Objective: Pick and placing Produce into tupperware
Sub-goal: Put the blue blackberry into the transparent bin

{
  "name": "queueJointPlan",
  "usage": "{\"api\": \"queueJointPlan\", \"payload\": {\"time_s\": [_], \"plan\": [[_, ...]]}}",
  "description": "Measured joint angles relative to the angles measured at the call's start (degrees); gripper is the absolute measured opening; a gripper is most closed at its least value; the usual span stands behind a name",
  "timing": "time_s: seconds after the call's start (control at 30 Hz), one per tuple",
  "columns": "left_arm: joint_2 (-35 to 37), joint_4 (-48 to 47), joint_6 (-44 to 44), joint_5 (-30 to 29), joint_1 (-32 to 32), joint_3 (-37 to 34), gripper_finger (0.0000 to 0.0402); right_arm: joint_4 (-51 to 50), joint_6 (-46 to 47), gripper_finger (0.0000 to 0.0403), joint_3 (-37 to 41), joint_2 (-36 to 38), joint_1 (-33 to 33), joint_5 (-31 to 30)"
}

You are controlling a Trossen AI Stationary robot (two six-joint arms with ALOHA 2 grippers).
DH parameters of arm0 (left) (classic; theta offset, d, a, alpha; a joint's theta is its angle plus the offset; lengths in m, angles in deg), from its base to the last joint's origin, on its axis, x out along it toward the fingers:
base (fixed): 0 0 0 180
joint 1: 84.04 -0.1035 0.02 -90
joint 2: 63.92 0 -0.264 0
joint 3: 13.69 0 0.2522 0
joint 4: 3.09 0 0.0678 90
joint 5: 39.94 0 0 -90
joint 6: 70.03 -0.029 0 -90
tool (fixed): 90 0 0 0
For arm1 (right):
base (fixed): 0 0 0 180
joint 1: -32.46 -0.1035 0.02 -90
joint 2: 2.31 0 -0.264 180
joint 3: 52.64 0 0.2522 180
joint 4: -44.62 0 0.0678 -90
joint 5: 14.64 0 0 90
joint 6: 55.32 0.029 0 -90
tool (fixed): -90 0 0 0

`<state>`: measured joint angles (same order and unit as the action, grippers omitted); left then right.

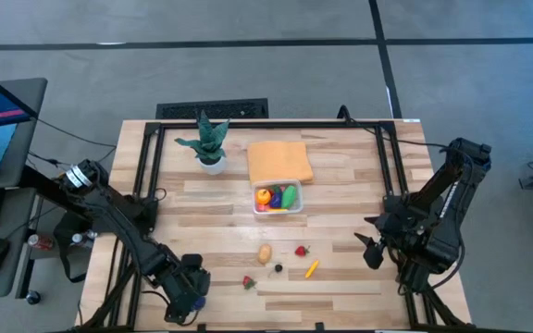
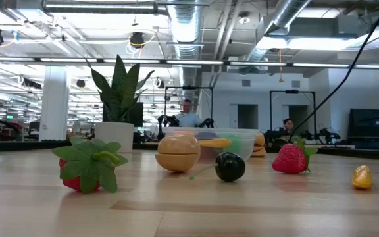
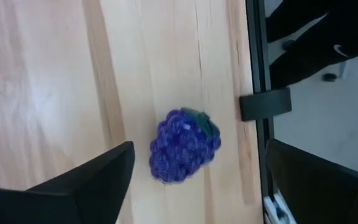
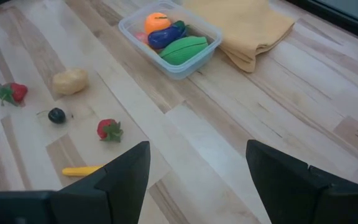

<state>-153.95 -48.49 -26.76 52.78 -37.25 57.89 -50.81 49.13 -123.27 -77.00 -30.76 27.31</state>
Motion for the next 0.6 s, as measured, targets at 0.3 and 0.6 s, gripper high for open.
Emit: {"api": "queueJointPlan", "payload": {"time_s": [0.3,0.6], "plan": [[-5.7,1.7,-1.5,1.7,1.2,0.0,0.0382,-0.2,0.1,0.026,0.0,0.0,0.0,0.0],[-8.9,1.9,0.2,-0.2,1.2,0.0,0.0383,-0.2,0.1,0.026,0.0,0.0,0.0,0.0]]}}
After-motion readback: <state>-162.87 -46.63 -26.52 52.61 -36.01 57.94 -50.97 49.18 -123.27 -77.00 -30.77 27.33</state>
